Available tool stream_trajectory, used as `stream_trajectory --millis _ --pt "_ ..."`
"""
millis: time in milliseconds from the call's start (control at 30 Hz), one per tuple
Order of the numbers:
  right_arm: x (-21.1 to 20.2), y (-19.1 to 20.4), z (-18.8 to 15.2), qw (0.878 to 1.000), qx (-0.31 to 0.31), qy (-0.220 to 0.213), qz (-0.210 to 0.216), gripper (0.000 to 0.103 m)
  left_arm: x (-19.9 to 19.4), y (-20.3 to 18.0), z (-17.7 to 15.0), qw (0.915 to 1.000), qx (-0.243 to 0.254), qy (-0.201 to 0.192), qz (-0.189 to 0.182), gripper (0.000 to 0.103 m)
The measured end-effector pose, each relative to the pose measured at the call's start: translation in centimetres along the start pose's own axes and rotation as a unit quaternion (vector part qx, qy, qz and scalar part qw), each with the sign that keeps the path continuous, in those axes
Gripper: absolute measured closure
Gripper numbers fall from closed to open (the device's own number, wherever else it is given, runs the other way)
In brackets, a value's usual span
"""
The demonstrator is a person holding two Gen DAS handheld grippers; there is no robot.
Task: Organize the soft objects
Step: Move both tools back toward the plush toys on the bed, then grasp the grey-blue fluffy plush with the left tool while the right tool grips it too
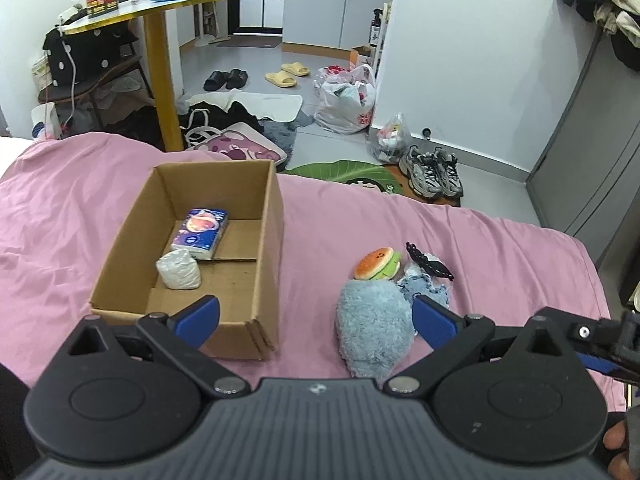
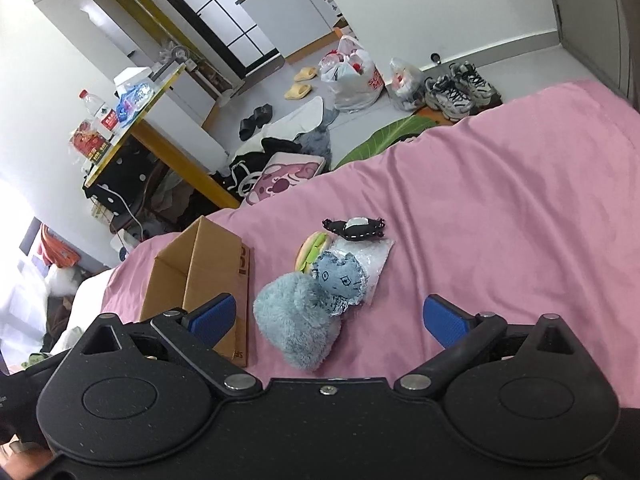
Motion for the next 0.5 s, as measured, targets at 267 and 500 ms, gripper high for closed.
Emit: stream_trajectory --millis 267,500 --pt "1.4 -0.9 0.2 1.000 0.028 0.009 0.011 0.011 1.9 -1.0 -0.4 0.9999 0.001 0.006 -0.015 0.011" --pt "2.5 -1.6 -0.4 0.998 0.052 0.035 0.030 0.043 3.8 -2.4 -1.0 0.9994 0.002 0.022 -0.028 0.025"
Point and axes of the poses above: each gripper's, at about its wrist camera, not at the fingertips, and x roughly the way its jaws point, y to its left, z to its top, the point moved 9 cm from there along x, roughly the way its jaws point, and after that the axes turned 2 degrees about -x, right-handed, at the moved point
